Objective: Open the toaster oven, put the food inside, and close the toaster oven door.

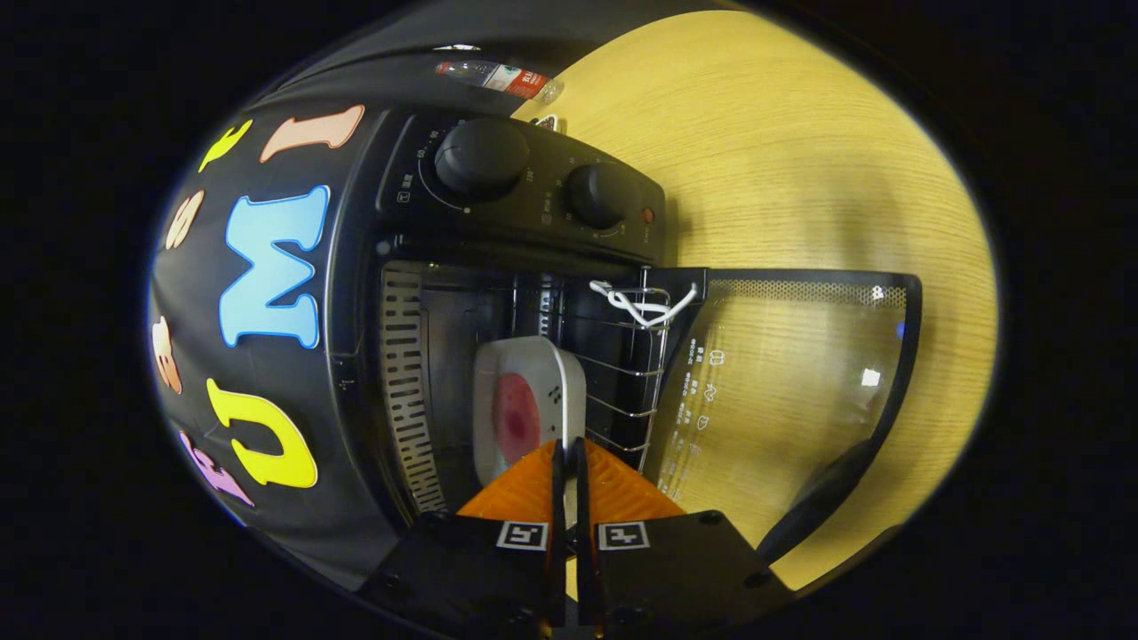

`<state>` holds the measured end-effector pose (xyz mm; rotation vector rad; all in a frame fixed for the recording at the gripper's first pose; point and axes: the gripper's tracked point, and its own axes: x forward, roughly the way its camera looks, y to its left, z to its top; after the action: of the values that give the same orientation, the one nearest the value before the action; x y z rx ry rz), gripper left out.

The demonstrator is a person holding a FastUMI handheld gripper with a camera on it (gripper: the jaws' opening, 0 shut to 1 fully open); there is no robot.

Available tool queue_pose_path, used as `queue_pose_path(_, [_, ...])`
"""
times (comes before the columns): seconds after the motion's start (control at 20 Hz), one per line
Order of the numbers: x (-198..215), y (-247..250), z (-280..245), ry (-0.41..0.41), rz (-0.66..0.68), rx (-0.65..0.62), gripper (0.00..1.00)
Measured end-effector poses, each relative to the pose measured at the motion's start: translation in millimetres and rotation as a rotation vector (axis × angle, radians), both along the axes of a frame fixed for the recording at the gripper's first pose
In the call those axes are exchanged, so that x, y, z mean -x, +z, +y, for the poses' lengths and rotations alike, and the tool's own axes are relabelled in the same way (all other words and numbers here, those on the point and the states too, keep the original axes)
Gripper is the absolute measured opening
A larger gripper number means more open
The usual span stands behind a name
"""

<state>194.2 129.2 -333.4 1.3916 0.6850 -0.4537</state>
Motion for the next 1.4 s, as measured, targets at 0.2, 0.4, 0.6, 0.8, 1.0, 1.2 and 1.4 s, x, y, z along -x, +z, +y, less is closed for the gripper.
queue_pose_path(0.2, [3,17,7,0.053,-0.072,-0.006,0.31])
queue_pose_path(0.4, [19,33,0,0.135,-0.128,0.071,0.97])
queue_pose_path(0.6, [48,40,2,0.367,-0.140,0.260,0.97])
queue_pose_path(0.8, [82,33,6,0.596,-0.134,0.456,0.97])
queue_pose_path(1.0, [107,28,5,0.732,-0.142,0.637,0.98])
queue_pose_path(1.2, [131,17,5,0.886,-0.128,0.785,0.98])
queue_pose_path(1.4, [152,2,0,1.038,-0.079,0.932,0.98])
